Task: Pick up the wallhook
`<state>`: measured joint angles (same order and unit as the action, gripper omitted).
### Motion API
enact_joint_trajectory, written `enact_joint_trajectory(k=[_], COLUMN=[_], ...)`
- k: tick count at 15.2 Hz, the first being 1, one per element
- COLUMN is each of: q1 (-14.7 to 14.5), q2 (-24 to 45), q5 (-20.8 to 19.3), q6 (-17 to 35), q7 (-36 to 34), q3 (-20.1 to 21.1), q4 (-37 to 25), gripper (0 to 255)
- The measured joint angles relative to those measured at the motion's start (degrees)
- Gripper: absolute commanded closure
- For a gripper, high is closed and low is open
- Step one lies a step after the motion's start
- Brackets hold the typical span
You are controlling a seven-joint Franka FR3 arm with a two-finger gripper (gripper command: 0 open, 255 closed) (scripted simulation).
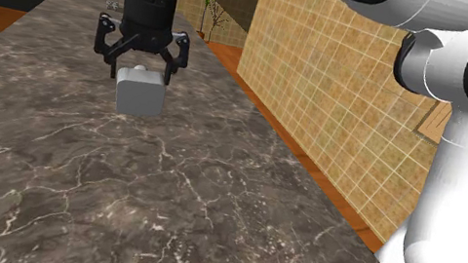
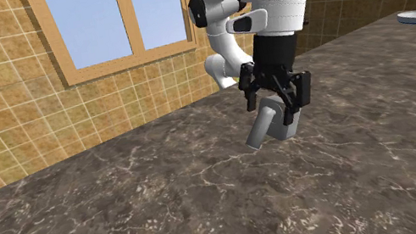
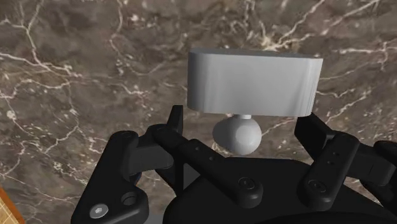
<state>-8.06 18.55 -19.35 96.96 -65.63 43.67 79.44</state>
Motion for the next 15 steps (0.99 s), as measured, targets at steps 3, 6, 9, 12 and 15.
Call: enact_joint_trajectory(k=[3,6,9,12,15], q1=[0.1,0.2,0.2,0.0,-0.8], q2=[-0.2,-0.3,-0.3,0.0,0.7], q5=[0.1,0.1,0.1,0.0,-0.4], q6=[0.7,0.8,0.8,0.3,-2.1], q7=[-0.1,-0.1,-0.1,-0.1,0.1], q3=[0.0,0.0,0.0,0.0,0.0], q4=[0.8,0.8,0.9,0.2,-2.7], gripper=[255,255,255,255,255])
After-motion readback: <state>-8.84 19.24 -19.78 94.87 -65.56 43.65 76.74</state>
